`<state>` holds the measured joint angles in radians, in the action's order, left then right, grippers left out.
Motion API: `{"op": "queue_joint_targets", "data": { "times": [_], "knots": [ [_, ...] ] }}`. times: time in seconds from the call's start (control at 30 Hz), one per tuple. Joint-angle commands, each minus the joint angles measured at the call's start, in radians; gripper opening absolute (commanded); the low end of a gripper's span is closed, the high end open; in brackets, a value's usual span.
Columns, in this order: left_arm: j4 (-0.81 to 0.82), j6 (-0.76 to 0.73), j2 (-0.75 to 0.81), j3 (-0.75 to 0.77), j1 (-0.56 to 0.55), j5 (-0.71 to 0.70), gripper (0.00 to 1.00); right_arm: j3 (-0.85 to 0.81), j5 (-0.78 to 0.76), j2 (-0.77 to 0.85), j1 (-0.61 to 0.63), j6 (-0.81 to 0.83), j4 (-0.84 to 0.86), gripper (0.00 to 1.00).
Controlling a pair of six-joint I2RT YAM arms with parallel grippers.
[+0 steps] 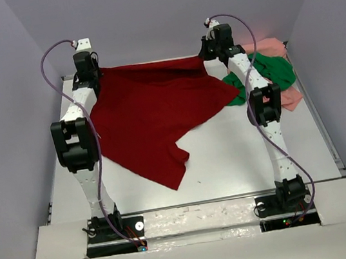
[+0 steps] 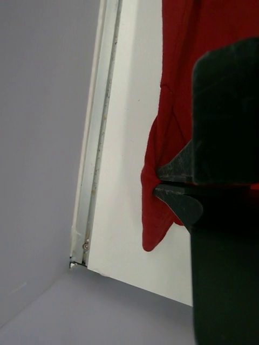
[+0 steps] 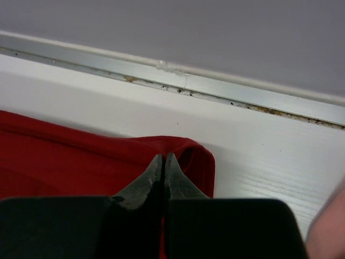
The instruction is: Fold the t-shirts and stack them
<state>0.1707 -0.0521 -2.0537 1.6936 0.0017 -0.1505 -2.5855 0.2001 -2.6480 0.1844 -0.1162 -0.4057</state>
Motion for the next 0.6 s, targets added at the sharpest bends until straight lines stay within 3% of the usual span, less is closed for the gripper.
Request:
{"op": "queue_joint_targets", "data": {
  "times": [0.0, 0.23, 0.57],
  "knots": [
    [0.142, -0.011, 0.128, -0.05, 0.003, -0.098, 0.0, -0.05, 0.028, 0.1, -0.019, 0.001, 0.113, 0.0],
    [0.181, -0.012, 0.225, -0.186, -0.052, -0.147, 0.0, -0.085, 0.032, 0.143, -0.019, 0.039, 0.157, 0.0],
    [0.153, 0.012, 0.32, -0.385, -0.114, -0.178, 0.0, 0.123, 0.039, 0.224, -0.019, 0.085, 0.165, 0.0]
  ]
}}
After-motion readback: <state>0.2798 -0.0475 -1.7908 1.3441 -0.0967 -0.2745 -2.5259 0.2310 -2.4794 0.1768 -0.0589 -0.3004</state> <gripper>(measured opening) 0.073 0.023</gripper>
